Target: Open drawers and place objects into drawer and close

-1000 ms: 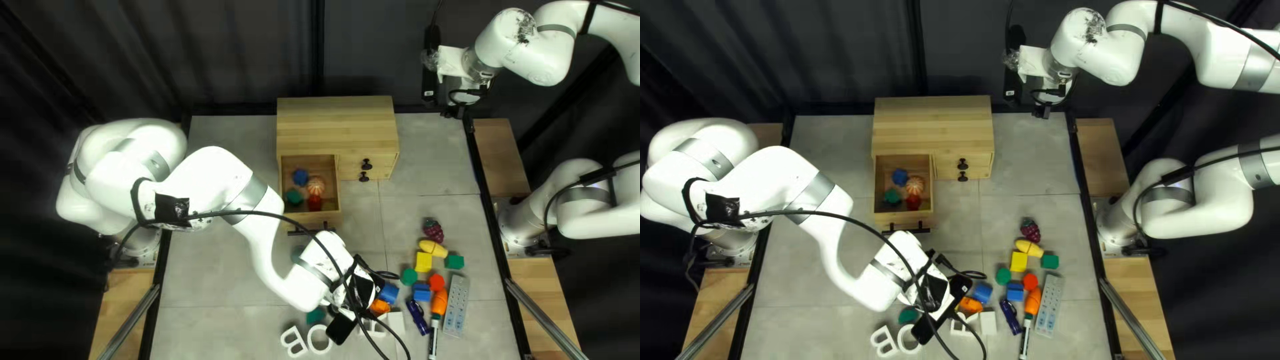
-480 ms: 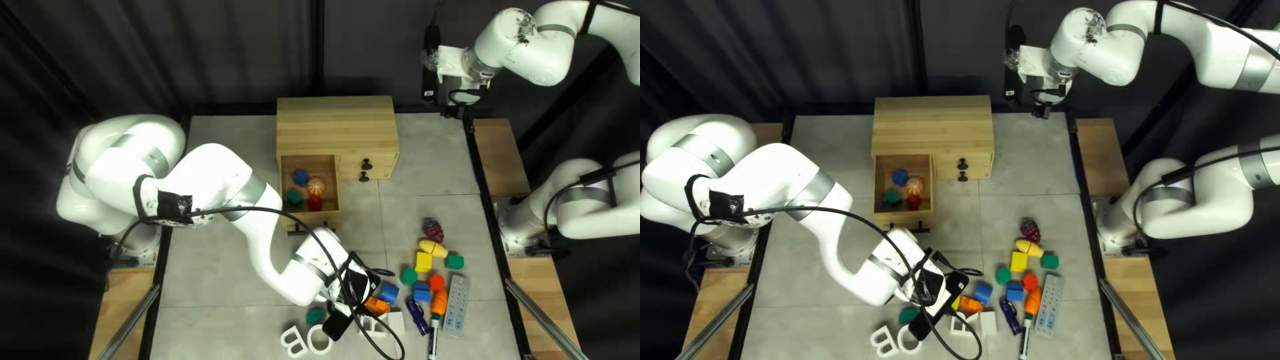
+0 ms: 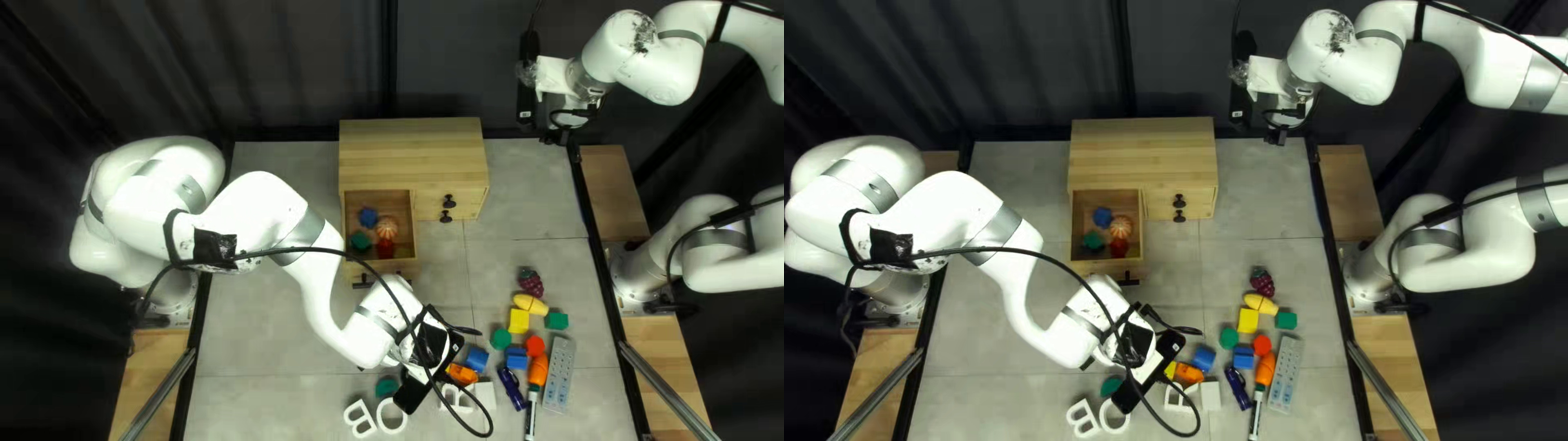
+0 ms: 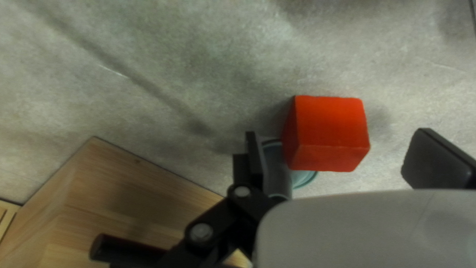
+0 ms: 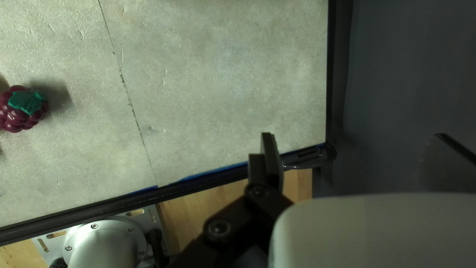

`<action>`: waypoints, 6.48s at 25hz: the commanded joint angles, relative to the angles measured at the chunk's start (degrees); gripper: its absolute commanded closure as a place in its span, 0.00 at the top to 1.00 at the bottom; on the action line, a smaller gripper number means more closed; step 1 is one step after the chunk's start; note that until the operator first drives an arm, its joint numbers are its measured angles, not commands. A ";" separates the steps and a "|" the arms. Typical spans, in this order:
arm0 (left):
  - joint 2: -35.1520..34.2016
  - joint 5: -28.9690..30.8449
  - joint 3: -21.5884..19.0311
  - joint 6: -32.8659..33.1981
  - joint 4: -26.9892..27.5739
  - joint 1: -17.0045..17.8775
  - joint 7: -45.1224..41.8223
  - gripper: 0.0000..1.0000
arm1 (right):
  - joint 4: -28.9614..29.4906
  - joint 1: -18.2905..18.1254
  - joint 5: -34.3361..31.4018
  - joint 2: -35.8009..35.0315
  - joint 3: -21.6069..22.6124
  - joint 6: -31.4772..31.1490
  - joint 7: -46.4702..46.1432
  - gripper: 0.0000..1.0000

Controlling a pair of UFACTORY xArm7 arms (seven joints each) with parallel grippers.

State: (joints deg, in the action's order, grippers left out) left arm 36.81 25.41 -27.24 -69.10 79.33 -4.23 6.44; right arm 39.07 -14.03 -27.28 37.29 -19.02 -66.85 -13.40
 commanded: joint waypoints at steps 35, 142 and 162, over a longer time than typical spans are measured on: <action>-27.87 -15.67 5.43 -1.93 -8.10 -16.91 7.82 1.00 | 0.00 0.00 0.00 0.00 0.00 0.00 0.00 1.00; -23.26 -1.07 2.99 -14.58 0.58 -14.75 25.22 1.00 | 0.00 0.00 0.00 0.00 0.00 0.00 0.00 1.00; -40.56 -28.25 -1.74 -4.56 -16.35 -10.70 -8.91 1.00 | 0.00 0.00 0.00 0.00 0.00 0.00 0.00 1.00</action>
State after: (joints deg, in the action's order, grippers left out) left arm -2.02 1.70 -27.89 -79.04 65.98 -15.97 7.15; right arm 39.07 -14.03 -27.28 37.29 -19.02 -66.85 -13.40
